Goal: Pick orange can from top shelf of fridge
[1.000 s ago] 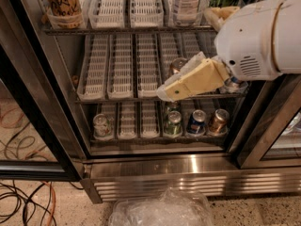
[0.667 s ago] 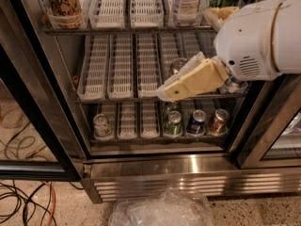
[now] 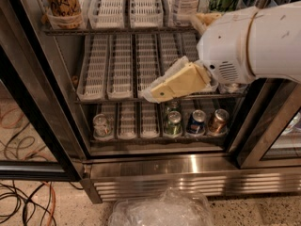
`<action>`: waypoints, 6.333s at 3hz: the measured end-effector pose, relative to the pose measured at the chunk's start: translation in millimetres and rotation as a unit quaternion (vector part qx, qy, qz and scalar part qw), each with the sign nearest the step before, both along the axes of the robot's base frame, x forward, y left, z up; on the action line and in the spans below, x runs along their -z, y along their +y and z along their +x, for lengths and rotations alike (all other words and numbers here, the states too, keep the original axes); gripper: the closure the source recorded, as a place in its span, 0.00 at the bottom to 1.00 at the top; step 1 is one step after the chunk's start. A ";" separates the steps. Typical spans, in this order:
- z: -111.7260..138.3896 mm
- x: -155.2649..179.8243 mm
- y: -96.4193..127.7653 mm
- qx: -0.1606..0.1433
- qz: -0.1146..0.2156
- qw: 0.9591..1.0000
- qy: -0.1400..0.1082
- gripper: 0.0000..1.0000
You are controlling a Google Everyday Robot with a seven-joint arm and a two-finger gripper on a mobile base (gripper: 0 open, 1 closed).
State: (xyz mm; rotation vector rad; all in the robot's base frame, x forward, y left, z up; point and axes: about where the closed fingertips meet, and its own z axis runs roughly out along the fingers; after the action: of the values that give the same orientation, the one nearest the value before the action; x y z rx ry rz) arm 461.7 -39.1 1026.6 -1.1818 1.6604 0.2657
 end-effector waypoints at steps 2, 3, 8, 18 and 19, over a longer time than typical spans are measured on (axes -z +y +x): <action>27.1 18.1 43.7 -0.004 0.034 0.999 -0.023 0.00; 39.3 27.2 58.4 0.019 0.058 0.997 -0.045 0.00; 90.1 6.3 100.8 0.015 0.133 0.984 -0.119 0.00; 15.1 5.2 229.5 0.039 0.293 0.943 -0.150 0.00; 15.1 5.5 229.8 0.039 0.294 0.943 -0.149 0.00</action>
Offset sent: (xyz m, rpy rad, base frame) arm 0.0501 0.0687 -0.0377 0.1265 -0.0719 -0.0033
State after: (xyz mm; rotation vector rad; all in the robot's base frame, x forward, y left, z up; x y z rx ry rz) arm 476.7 190.7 1021.1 -0.6632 1.2339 0.4700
